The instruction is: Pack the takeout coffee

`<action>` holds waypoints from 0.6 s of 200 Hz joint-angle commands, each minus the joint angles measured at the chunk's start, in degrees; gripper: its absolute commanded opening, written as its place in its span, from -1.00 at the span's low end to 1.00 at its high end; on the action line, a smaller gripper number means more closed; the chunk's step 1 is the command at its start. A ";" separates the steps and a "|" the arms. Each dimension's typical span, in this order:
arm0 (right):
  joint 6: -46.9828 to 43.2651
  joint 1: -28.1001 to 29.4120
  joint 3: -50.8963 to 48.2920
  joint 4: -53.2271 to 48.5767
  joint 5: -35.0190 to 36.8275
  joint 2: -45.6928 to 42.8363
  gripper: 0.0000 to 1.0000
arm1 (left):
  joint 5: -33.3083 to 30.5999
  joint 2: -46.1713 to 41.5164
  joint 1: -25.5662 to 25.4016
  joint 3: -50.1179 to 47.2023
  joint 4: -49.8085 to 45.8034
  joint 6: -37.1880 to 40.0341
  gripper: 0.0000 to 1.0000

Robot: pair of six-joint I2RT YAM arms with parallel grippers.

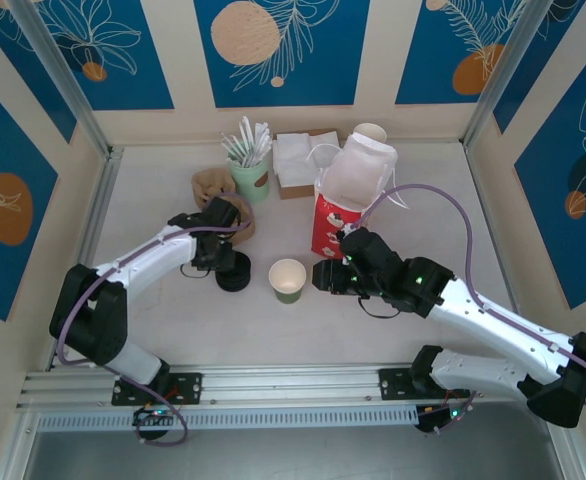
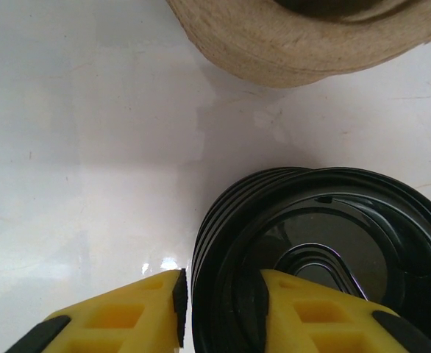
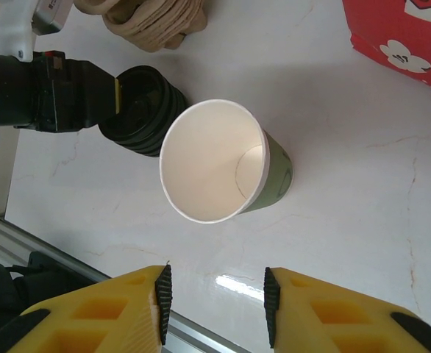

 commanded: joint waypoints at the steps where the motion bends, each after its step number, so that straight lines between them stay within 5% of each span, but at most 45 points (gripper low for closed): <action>1: 0.42 -0.44 -0.71 -0.06 -1.18 -1.34 -0.19 | -0.71 0.48 0.63 1.41 -0.77 1.56 -0.44; 120: 0.56 -1.32 -0.53 0.99 -3.09 -1.44 -0.19 | -0.88 -2.53 0.45 3.04 -3.03 2.40 -0.63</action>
